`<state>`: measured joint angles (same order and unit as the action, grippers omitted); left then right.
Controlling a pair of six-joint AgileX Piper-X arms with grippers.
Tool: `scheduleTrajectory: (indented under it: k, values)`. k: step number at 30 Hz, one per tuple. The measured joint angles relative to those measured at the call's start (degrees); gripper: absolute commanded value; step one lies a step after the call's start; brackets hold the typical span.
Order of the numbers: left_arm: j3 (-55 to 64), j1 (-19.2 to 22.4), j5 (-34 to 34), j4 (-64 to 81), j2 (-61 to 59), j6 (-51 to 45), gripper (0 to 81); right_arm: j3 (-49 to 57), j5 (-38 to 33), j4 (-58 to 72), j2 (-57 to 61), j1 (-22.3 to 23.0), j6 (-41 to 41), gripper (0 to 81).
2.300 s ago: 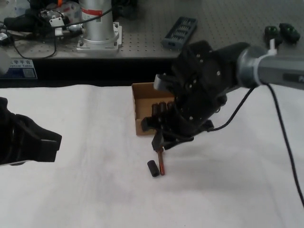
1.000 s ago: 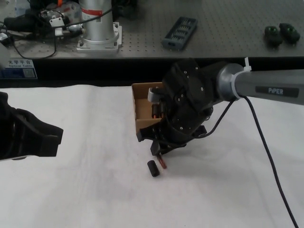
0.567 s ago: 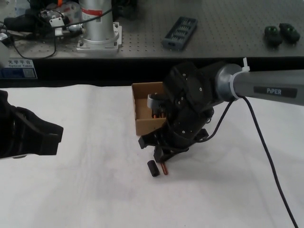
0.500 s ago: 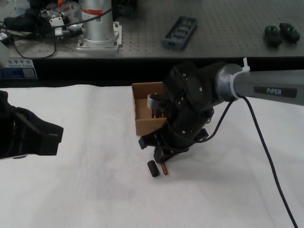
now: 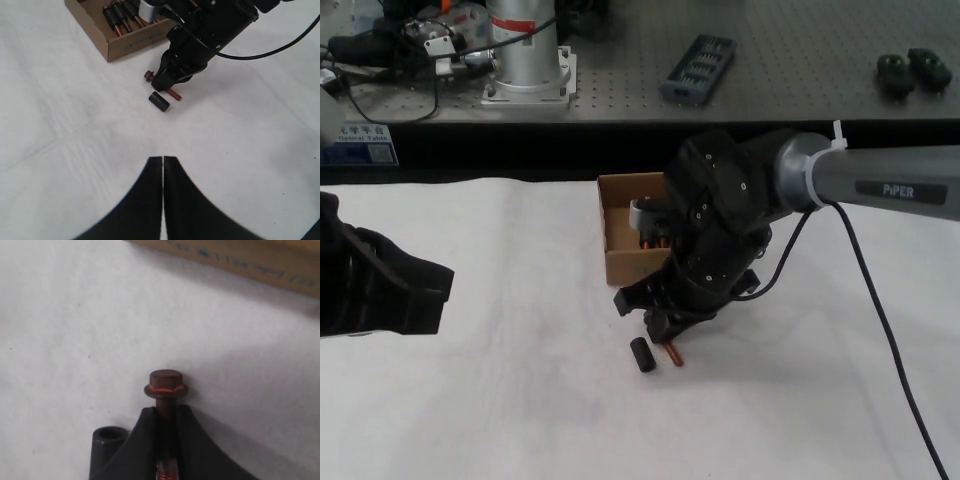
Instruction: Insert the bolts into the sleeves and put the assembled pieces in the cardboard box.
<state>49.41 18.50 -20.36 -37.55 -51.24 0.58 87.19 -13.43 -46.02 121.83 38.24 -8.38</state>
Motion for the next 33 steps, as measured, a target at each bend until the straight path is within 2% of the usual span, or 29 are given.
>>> scheduleTrajectory:
  k: [8,14,17,19,24,30,33]
  values:
    - [0.0,0.0,0.0,0.0,-2.93,0.14,0.7,-2.6,2.15,-10.41,-9.46,0.0,7.25,2.5]
    - [0.0,0.0,0.0,2.97,-8.07,-4.66,0.2,-13.45,2.46,-11.56,-22.32,-0.12,9.23,2.5]
    - [0.0,0.99,0.0,6.84,-11.64,-8.64,5.7,-18.76,2.53,-11.76,-28.66,-0.47,10.15,2.5]
    - [0.0,2.39,0.12,11.17,-13.8,-13.51,8.7,-22.24,2.53,-12.0,-35.74,-1.5,10.41,2.5]
    - [0.0,8.51,2.62,17.53,-21.57,-21.32,9.0,-28.9,2.53,-13.46,-48.13,-4.71,10.56,2.5]
    - [5.03,15.45,6.69,21.47,-35.26,-26.12,9.0,-30.8,2.53,-15.12,-56.95,-8.87,10.56,2.5]
    - [8.61,16.51,7.33,21.85,-40.11,-28.84,9.0,-31.01,2.53,-15.47,-60.16,-10.69,10.56,2.5]
